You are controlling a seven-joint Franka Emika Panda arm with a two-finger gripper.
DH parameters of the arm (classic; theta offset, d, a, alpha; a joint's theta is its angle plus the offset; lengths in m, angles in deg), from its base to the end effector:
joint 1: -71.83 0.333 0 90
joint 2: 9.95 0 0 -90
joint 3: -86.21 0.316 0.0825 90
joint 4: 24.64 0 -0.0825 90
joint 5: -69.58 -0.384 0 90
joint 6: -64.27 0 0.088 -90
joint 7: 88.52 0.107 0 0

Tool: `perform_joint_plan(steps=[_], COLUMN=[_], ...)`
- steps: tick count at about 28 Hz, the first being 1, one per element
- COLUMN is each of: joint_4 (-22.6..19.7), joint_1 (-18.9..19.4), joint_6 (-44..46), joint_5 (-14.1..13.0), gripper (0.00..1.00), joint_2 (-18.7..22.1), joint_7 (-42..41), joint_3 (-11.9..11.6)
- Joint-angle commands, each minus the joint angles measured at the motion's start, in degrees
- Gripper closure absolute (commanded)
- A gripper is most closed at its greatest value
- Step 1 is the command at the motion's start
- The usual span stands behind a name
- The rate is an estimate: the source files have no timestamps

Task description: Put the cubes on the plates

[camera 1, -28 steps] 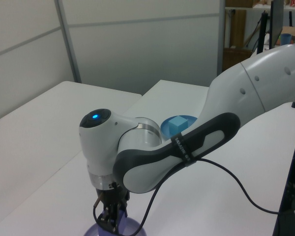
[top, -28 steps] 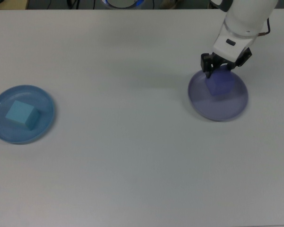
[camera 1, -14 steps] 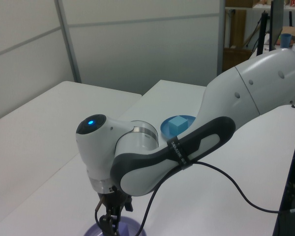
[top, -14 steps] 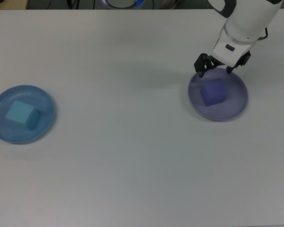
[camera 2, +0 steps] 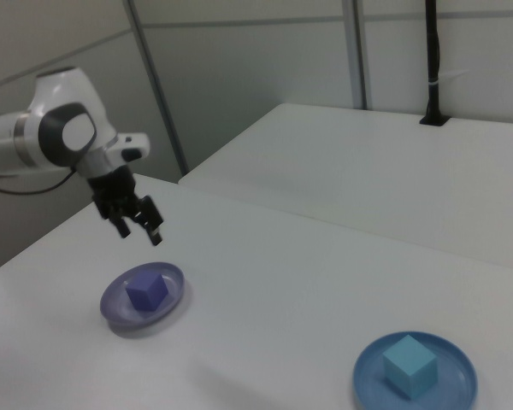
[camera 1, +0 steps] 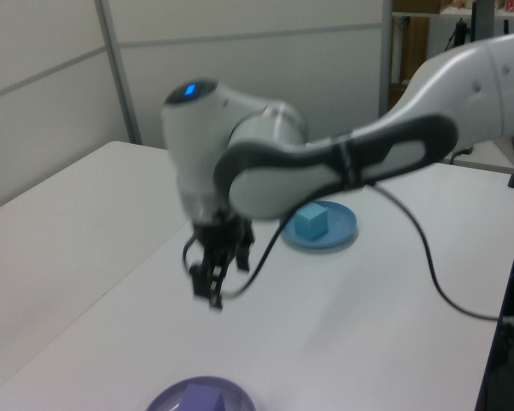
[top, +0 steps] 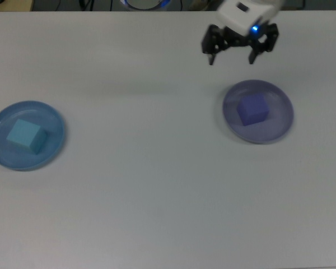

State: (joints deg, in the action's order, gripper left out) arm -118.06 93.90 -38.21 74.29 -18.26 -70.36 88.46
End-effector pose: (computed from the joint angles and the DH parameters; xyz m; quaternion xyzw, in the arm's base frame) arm 0.5589 0.2434 0.5309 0.9974 0.0621 0.0197 0.0324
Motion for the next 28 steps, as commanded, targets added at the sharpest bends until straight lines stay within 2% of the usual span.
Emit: perform_joint_plan(steps=[1, 4, 8, 10, 15, 21, 28], joint_4=[-1.25, -1.51, -2.38, -3.96, -6.95, -6.43, -8.10], joint_1=[-4.93, -8.52, -11.17, -13.54, -14.16, -15.57, -15.75], joint_6=[2.90, 4.04, 5.02, 4.40, 2.91, 3.61, 2.99], joint_5=[-0.14, -0.84, -2.34, -4.27, -4.98, -5.68, -5.68], gripper=[0.00, 0.00, 0.00, 0.00, 0.00, 0.00, 0.00], joint_2=[5.23, 7.95, 10.24, 12.17, 15.07, 15.17, 14.55], joint_7=[-5.05, -7.86, -10.15, -11.74, -12.80, -12.80, -13.50], joint_3=[-0.31, -0.31, -0.31, -0.31, -0.31, -1.01, -1.54])
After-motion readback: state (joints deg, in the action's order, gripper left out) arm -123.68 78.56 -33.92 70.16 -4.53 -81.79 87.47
